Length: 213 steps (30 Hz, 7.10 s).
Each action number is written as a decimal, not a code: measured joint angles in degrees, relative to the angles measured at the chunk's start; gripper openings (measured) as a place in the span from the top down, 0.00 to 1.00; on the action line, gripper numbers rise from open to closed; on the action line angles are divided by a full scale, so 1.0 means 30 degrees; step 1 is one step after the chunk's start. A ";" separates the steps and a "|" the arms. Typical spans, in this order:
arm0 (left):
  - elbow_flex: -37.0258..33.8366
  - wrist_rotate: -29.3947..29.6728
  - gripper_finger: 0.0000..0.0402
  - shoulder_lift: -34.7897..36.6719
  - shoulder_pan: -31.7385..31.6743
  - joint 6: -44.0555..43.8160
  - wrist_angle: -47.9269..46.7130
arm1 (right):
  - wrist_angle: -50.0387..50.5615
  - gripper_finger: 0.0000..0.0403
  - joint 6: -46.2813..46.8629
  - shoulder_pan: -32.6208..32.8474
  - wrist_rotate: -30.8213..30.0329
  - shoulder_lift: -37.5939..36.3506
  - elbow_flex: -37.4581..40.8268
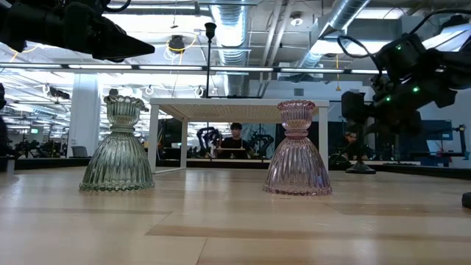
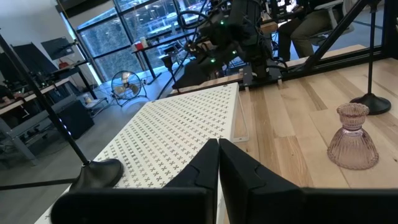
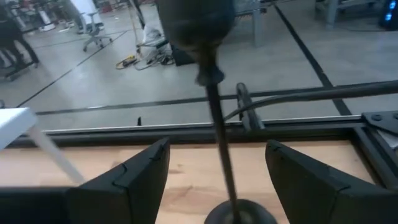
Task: Pick & Place candle stick holders
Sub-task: Put the top black candle holder on the shelf, then put the black candle holder on the shelf
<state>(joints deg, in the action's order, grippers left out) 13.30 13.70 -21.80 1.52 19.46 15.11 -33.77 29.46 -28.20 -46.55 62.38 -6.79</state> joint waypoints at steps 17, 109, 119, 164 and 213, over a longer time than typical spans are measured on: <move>0.0000 -0.0002 0.97 0.0000 0.0007 0.0000 -0.0007 | -0.3494 0.47 -0.1022 -0.0806 0.0404 0.2630 -0.0312; 0.0000 0.0005 0.97 -0.0007 0.0007 -0.0590 -0.0022 | 0.6591 1.00 -0.8547 0.1997 1.4430 0.9650 -1.9591; 0.0000 -0.0002 0.97 -0.0007 0.0007 -0.0587 -0.0022 | 0.6187 1.00 -0.8293 0.1927 1.5024 1.0583 -1.9577; 0.0000 0.0074 0.97 -0.0007 0.0003 -0.0583 -0.0025 | 0.6118 0.61 -0.9469 0.1389 1.4514 1.0737 -1.9569; 0.0000 0.0034 0.97 -0.0007 0.0007 -0.1018 -0.0036 | 3.3225 0.87 -0.3649 1.2270 1.4197 -0.1831 -1.9569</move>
<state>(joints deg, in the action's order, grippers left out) 13.30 13.80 -21.82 1.54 16.41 15.00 65.91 18.51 8.61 -3.96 56.89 -65.49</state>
